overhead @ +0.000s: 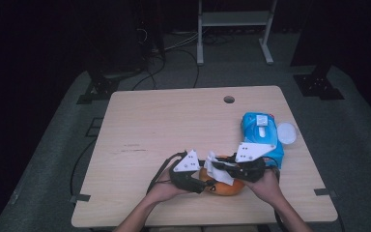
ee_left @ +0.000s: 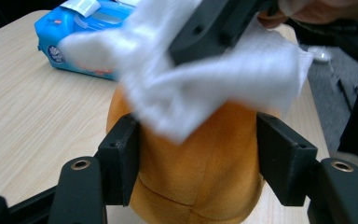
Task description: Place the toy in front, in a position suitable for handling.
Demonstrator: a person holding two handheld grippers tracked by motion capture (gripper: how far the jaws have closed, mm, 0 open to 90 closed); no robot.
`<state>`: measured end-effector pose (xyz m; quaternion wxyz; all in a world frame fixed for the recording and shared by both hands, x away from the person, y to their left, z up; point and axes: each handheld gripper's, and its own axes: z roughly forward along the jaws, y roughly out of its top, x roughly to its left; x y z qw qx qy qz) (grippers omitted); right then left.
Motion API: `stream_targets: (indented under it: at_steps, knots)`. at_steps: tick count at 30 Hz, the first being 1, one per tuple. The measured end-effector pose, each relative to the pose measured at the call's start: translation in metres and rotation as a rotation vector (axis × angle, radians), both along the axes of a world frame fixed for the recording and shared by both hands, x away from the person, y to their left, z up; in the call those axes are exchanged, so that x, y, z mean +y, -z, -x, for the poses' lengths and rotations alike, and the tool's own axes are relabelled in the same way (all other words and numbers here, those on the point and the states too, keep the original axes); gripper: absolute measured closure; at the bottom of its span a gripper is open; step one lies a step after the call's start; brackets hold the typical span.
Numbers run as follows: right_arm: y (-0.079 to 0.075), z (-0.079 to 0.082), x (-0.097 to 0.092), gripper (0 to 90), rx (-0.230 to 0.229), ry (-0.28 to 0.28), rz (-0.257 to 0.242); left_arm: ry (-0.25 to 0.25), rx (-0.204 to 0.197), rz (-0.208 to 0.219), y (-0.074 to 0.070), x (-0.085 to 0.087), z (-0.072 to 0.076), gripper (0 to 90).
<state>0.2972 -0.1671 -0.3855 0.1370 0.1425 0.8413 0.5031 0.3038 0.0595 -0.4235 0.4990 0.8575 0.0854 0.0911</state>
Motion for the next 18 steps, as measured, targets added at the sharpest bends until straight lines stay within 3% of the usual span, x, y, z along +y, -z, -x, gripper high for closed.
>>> stream_targets:
  at_steps: [4,11,15,18]
  knots:
    - [0.001,-0.005,0.002,82.8,-0.004,0.007,0.024,0.001,0.025,-0.006,0.004,0.008,-0.004,37.4]
    - [0.010,-0.008,-0.032,82.8,0.036,0.083,-0.006,0.007,0.079,-0.003,0.010,0.018,-0.010,34.2]
    - [0.014,-0.001,-0.040,82.9,0.036,0.089,-0.022,0.001,0.161,0.062,0.003,0.014,-0.014,18.2]
    - [0.016,0.003,-0.035,82.8,0.038,0.058,-0.042,-0.002,0.177,0.096,0.001,0.013,-0.015,15.3]
